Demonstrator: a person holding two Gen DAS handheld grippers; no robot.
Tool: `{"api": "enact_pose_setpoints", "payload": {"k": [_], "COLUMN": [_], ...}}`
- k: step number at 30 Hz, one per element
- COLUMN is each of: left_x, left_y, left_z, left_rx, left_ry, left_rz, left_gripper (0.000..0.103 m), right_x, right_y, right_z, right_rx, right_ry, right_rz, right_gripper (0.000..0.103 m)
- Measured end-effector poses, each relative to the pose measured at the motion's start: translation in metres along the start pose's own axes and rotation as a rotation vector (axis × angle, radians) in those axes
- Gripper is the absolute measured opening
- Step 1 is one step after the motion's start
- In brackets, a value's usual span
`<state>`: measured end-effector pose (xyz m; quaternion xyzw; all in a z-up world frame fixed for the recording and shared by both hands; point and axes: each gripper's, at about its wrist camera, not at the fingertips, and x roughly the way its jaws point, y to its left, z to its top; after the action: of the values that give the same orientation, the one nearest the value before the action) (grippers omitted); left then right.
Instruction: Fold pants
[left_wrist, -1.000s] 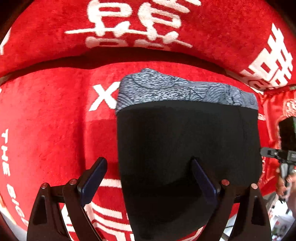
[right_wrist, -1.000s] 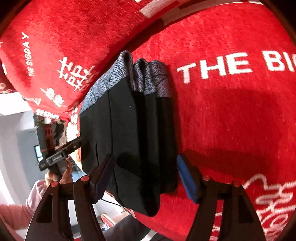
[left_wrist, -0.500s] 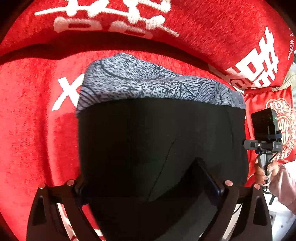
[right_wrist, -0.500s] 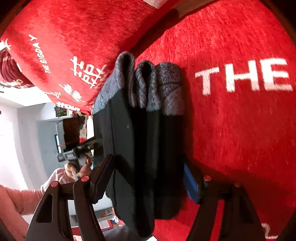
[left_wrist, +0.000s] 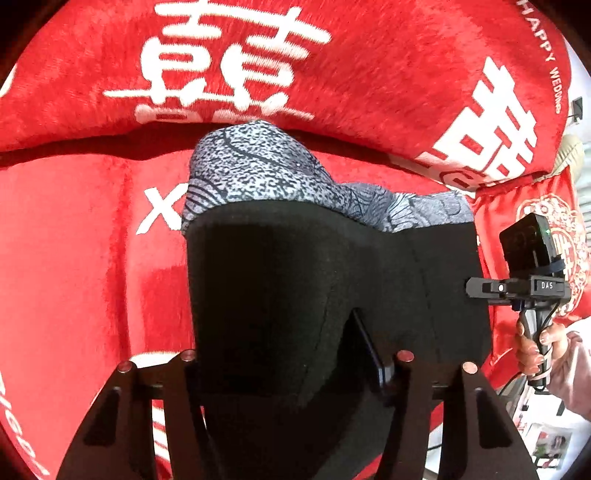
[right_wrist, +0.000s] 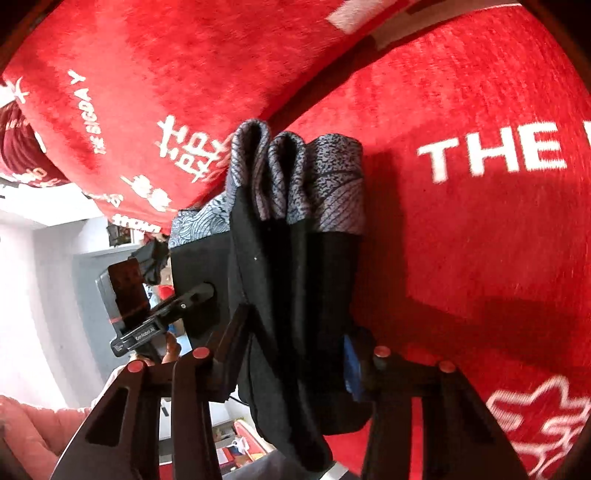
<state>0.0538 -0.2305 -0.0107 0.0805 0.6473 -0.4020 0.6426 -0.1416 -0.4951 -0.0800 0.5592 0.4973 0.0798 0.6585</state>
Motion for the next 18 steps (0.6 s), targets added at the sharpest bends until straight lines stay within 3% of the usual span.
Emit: {"api": "enact_pose_setpoints", "payload": {"k": [8, 18], "left_x": [-0.032, -0.021], "left_y": [0.002, 0.031], "left_z": [-0.044, -0.093], "left_rx": [-0.012, 0.000], "left_ry": [0.002, 0.048], "left_rz": [-0.005, -0.008], "left_gripper": [0.060, 0.060], "right_x": [-0.011, 0.016], "right_y": [0.024, 0.019], "right_z": [-0.049, -0.110], "right_rx": [0.013, 0.029], "right_ry": [-0.004, -0.024], "right_rz": [0.042, -0.020], "right_gripper": [0.048, 0.048]}}
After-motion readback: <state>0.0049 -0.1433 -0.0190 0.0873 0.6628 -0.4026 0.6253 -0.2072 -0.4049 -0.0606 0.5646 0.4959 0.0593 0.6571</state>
